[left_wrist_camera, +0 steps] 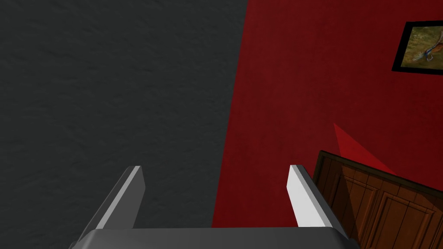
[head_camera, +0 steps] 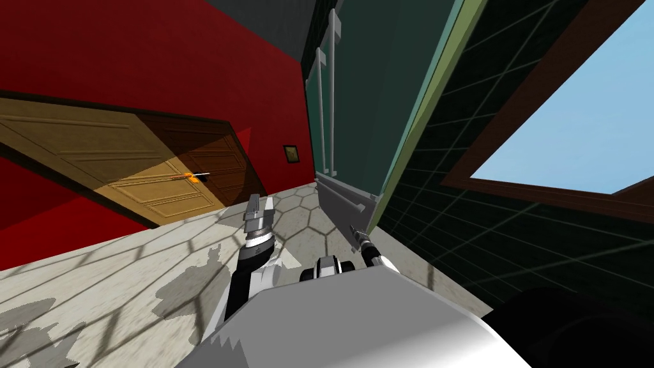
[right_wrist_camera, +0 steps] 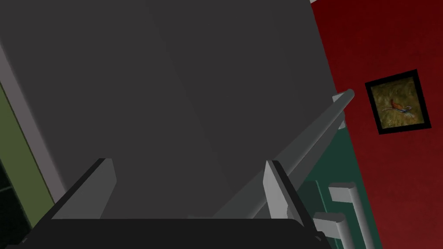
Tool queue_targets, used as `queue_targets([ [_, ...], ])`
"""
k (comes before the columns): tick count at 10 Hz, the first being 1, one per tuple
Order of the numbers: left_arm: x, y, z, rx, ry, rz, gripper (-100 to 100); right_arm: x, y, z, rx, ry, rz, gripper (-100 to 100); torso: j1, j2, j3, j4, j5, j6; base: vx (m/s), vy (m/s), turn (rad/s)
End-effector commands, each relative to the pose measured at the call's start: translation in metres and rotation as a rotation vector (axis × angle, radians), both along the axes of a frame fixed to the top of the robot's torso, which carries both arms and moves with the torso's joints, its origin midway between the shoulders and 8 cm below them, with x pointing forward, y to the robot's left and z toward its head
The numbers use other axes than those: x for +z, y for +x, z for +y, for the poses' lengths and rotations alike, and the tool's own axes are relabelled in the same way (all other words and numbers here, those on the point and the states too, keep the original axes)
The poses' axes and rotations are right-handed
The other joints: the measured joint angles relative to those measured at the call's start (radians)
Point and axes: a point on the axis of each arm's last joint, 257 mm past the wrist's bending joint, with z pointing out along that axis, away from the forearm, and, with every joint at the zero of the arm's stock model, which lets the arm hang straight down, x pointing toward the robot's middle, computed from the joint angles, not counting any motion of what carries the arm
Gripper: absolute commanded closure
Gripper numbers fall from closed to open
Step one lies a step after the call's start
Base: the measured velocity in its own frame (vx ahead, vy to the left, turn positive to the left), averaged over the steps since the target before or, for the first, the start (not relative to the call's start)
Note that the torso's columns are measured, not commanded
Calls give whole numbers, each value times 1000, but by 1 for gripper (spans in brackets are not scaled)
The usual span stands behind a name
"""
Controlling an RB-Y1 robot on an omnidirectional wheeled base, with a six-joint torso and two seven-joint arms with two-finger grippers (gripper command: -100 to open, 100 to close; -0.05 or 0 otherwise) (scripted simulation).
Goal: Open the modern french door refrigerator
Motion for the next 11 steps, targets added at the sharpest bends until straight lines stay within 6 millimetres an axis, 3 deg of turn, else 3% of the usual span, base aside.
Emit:
queue_targets([
  [1,0,0,0,0,0,0,0,-22,-9,-8,-16,-87,61,-100,1,-1,0,0,0,0,-26,-15,111],
  [3,0,0,0,0,0,0,0,-20,-9,-12,-15,-137,61,-100,0,0,0,0,0,0,-17,-15,36],
  [4,0,0,0,0,0,0,0,-37,-16,-18,-26,-189,108,-100,1,-1,-1,0,0,0,-18,-18,88],
  [6,0,0,0,0,0,0,0,-34,-16,-23,-28,-239,107,-100,0,0,0,0,0,0,-17,-14,43],
  [7,0,0,0,0,0,0,0,-49,-24,-31,-43,-290,151,-100,1,-1,0,0,0,0,-19,-21,146],
  [9,0,0,0,0,0,0,0,-44,-23,-35,-40,-342,145,-100,0,0,0,0,0,0,-13,-15,24],
  [10,0,0,0,0,0,0,0,-56,-30,-42,-51,-395,183,-100,1,-1,0,0,0,0,-20,-22,117],
  [11,0,0,0,0,0,0,0,-54,-30,-45,-58,-419,183,-100,0,0,0,0,0,-1,-24,-27,80],
])
